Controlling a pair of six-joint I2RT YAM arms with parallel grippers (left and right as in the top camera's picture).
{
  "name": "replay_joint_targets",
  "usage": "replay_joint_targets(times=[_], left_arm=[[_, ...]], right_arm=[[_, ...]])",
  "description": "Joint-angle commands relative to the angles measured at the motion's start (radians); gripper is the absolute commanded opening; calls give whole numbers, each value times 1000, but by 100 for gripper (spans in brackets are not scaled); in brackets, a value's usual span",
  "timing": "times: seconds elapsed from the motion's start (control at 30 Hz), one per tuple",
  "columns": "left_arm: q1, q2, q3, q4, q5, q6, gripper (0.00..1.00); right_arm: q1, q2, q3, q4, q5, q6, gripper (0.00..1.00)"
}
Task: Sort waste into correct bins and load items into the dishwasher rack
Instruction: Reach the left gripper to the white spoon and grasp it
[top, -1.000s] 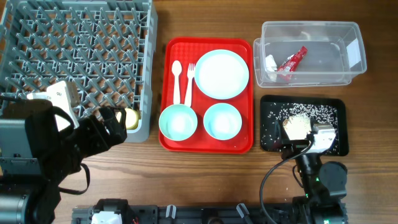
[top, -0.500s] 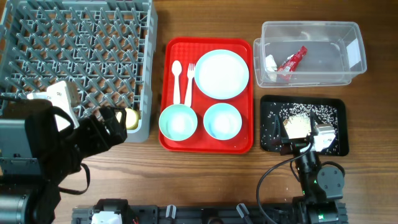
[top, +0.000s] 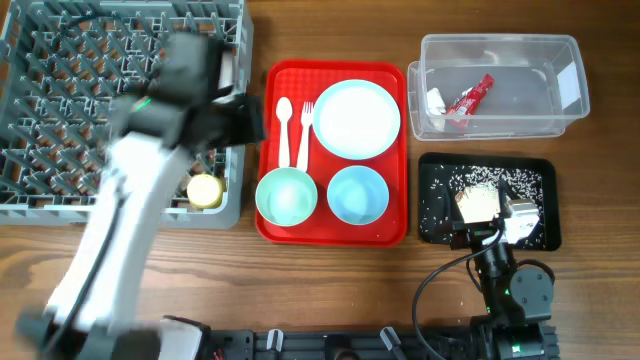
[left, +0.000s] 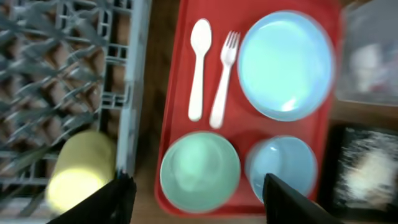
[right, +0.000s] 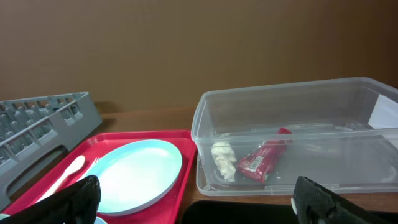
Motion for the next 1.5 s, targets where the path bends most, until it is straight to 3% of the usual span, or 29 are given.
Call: replay_joint_targets(times=[0.0, 0.07, 0.27, 0.37, 0.7, 0.8, 1.13, 1.2, 1.33, 1.4, 1.47], left_arm=[[-38, 193, -3, 87, -75, 8, 65], [-37, 277, -3, 150, -72, 9, 64], [-45, 476, -3, 340, -72, 9, 48], [-45, 562, -3, 409, -72, 9, 45], [-64, 665, -5, 443, -72, 33, 29], [-65, 670, -4, 430, -71, 32, 4], [-64, 420, 149, 239, -89, 84, 4], [-63, 352, 149, 230, -165, 123, 4], [-55, 303, 148, 202, -518, 175, 4], [-23, 320, 143, 201, -532, 193, 4], [21, 348, 141, 200, -443, 190, 4]], right_arm=[[-4, -5, -2, 6, -15, 7, 100], [-4, -5, -2, 6, -15, 7, 100], [-4, -5, -2, 6, -15, 7, 100], [-4, -5, -2, 6, -15, 7, 100], [-4, -5, -2, 6, -15, 7, 100], [-4, -5, -2, 6, -15, 7, 100], [-4, -5, -2, 6, -15, 7, 100], [-4, -5, -2, 6, -15, 7, 100], [-4, -5, -2, 6, -15, 6, 100], [-4, -5, -2, 6, -15, 7, 100], [-4, -5, -2, 6, -15, 7, 100]])
